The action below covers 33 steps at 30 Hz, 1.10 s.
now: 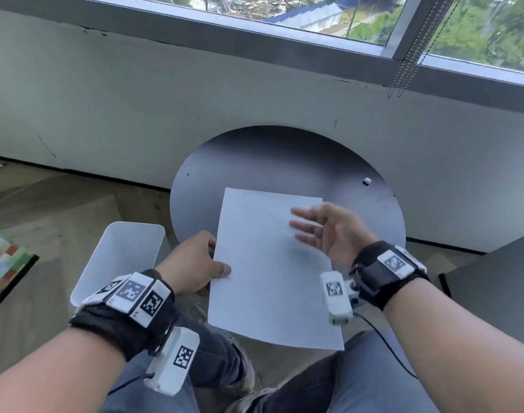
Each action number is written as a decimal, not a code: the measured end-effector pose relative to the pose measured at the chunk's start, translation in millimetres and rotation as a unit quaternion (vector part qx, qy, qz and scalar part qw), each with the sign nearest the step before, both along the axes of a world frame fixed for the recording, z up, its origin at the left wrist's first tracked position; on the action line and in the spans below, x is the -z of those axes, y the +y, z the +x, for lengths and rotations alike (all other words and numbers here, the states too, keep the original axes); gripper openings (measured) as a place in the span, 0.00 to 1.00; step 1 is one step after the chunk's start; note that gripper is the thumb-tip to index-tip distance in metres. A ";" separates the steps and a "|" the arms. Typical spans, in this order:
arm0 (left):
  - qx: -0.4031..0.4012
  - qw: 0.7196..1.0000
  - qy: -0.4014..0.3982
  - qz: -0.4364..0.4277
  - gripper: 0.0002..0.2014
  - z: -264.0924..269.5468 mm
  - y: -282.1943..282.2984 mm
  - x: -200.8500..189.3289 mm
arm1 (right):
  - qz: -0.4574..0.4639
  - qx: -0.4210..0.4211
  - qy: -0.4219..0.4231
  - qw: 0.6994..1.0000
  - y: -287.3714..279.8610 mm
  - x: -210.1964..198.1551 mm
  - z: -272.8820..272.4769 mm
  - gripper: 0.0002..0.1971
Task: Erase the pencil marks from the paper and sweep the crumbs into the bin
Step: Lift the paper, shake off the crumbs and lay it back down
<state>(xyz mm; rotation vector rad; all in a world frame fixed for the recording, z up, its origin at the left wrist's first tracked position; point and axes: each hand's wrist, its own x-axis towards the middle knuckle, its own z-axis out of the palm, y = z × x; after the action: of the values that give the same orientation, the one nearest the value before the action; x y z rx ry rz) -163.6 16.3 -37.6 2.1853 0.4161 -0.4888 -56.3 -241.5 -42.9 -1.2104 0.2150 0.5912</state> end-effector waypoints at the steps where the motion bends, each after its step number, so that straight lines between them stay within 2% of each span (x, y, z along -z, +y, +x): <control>1: -0.002 1.000 0.002 -0.002 0.14 -1.1 0.7 0.9 | -0.003 -0.070 0.012 0.997 1.1 4.3 -18.9 0.05; 2: -0.004 1.000 0.005 -0.004 0.15 -2.1 0.6 1.5 | -0.021 -0.104 0.015 0.994 -0.5 10.3 -31.3 0.04; 3: -0.005 1.000 0.006 -0.003 0.15 -3.2 0.8 2.7 | -0.039 -0.087 0.008 0.995 -3.8 14.3 -36.4 0.04; 5: -0.011 1.000 0.006 -0.005 0.16 -6.0 0.1 5.1 | -0.084 0.060 -0.026 0.994 -19.6 16.3 -28.2 0.04; 6: -0.017 1.000 0.003 -0.010 0.17 -7.6 -0.8 5.7 | -0.106 0.132 -0.045 0.985 -29.9 13.6 -20.1 0.04; 7: -0.027 0.999 -0.003 -0.018 0.18 -8.8 -1.7 6.5 | -0.116 0.178 -0.061 0.975 -39.9 8.4 -12.3 0.05; 9: -0.044 0.998 -0.018 -0.042 0.20 -10.8 -5.8 6.8 | -0.123 0.192 -0.088 0.970 -55.4 -1.6 -3.3 0.07; 12: -0.029 0.997 -0.033 -0.067 0.22 -10.5 -17.1 6.3 | -0.174 0.129 -0.130 0.968 -57.2 -10.6 -1.4 0.10; 14: 0.002 0.998 -0.032 -0.050 0.20 -9.2 -23.8 4.0 | -0.219 0.090 -0.158 0.959 -50.8 -12.9 -0.7 0.09; 16: 0.034 0.999 -0.019 0.016 0.22 -5.8 -25.0 -1.0 | -0.247 0.044 -0.165 0.954 -43.4 -13.2 1.2 0.05; 17: 0.054 0.996 -0.013 0.074 0.27 -2.6 -23.1 -2.7 | -0.254 0.015 -0.161 0.954 -38.7 -12.7 1.8 0.04; 19: 0.107 0.973 -0.017 0.202 0.35 5.4 -20.8 -5.7 | -0.261 -0.045 -0.153 0.952 -24.1 -11.9 0.6 0.02; 21: 0.177 0.942 -0.031 0.284 0.37 13.2 -24.0 -7.2 | -0.242 -0.107 -0.132 0.955 -0.5 -8.7 -6.4 0.04; 24: 0.258 0.900 -0.017 0.352 0.39 20.1 -30.4 -0.5 | -0.153 -0.197 -0.052 0.967 39.4 4.7 -25.6 0.06; 26: 0.273 0.894 -0.014 0.356 0.38 20.6 -29.2 4.8 | -0.119 -0.224 -0.024 0.967 55.4 11.4 -27.8 0.08; 27: 0.277 0.893 -0.019 0.355 0.37 20.3 -27.9 6.1 | -0.111 -0.199 -0.026 0.973 57.9 13.0 -20.7 0.09; 29: 0.286 0.891 -0.026 0.353 0.37 19.4 -25.8 6.9 | -0.123 -0.065 -0.048 0.989 50.4 12.7 6.0 0.09; 31: 0.293 0.887 -0.023 0.355 0.37 20.4 -25.3 5.2 | -0.171 0.076 -0.068 0.980 32.6 8.6 38.5 0.08; 33: 0.294 0.888 -0.026 0.353 0.36 24.8 -27.4 0.2 | -0.229 0.106 -0.101 0.962 17.0 4.1 60.6 0.08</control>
<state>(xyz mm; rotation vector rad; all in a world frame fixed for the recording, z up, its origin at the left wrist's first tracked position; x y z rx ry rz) -138.8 -11.1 -37.8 3.0413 -0.1578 -0.6715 4.3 -224.6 -47.0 -1.6599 0.3155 0.2305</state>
